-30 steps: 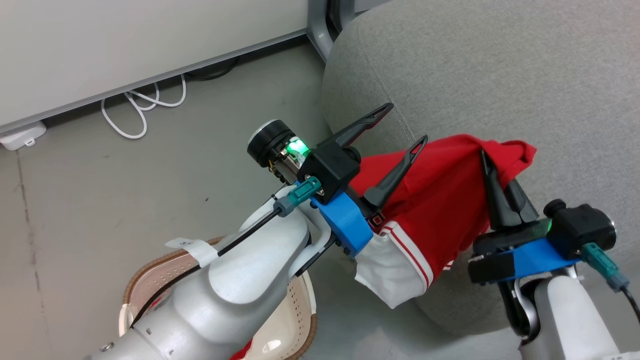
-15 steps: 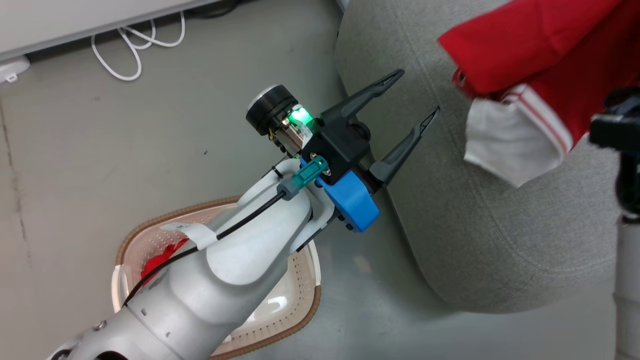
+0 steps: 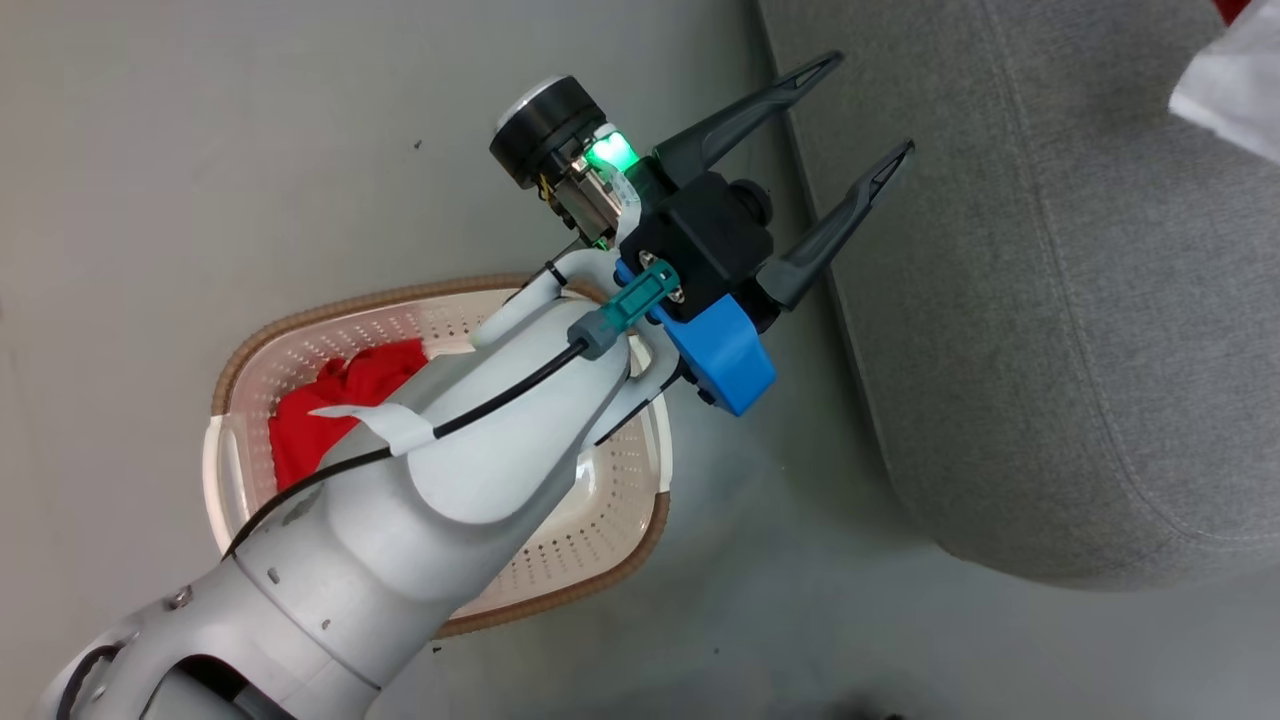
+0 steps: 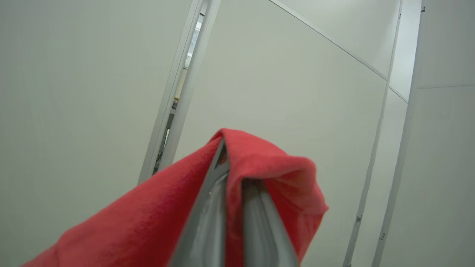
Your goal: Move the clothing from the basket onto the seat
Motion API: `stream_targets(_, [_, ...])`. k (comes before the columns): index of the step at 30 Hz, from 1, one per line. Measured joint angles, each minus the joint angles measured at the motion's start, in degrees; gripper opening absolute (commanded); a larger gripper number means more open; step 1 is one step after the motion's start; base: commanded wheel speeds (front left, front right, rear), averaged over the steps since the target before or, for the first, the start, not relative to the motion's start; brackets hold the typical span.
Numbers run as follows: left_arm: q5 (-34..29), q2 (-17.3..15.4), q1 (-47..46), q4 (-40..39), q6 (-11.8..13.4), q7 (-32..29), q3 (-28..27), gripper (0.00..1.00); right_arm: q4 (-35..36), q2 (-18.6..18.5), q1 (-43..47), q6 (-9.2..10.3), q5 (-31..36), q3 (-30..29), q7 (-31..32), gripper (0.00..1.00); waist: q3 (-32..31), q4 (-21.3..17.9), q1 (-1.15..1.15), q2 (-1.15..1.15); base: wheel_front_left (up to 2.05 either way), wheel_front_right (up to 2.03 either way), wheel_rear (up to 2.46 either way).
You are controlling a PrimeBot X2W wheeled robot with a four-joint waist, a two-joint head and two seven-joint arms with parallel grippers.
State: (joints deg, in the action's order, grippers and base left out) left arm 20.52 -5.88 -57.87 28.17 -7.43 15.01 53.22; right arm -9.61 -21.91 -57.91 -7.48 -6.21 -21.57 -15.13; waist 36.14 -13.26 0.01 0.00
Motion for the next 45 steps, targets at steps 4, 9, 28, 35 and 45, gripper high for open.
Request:
stream_targets(4, [-0.4,0.0,-1.0,0.0,0.0,0.0,0.3,1.0,-5.5,-2.8,-1.9,-0.01,-0.2,-1.2,0.0,0.0,2.7,0.5,0.0,0.0,0.0,0.0,0.0])
stream_targets(9, [-0.6,-0.4,-1.7,0.0,0.0,0.0,0.7,1.0,-13.0,-3.4,-2.9,0.0,0.2,-1.8,0.0,0.0,5.6,0.8,0.0,0.0,0.0,0.0,0.0])
stream_targets(28, [-0.5,0.5,-2.4,0.0,0.0,0.0,1.6,1.0,-34.1,3.1,2.6,0.0,6.2,-5.5,0.0,0.0,6.5,2.1,-0.01,0.0,0.0,0.0,0.0])
stream_targets(35, [-0.3,1.0,-0.3,-0.6,0.0,0.0,0.8,1.0,-33.5,3.5,6.6,0.0,5.0,-6.1,0.0,1.0,2.7,2.6,-0.01,0.0,0.0,0.0,0.0])
stream_targets(45, [-0.2,1.4,5.7,-1.7,0.1,0.0,-2.9,1.0,-25.7,5.4,18.9,0.0,2.0,-3.4,0.0,1.0,-5.4,3.1,-0.02,0.0,0.0,0.0,0.0])
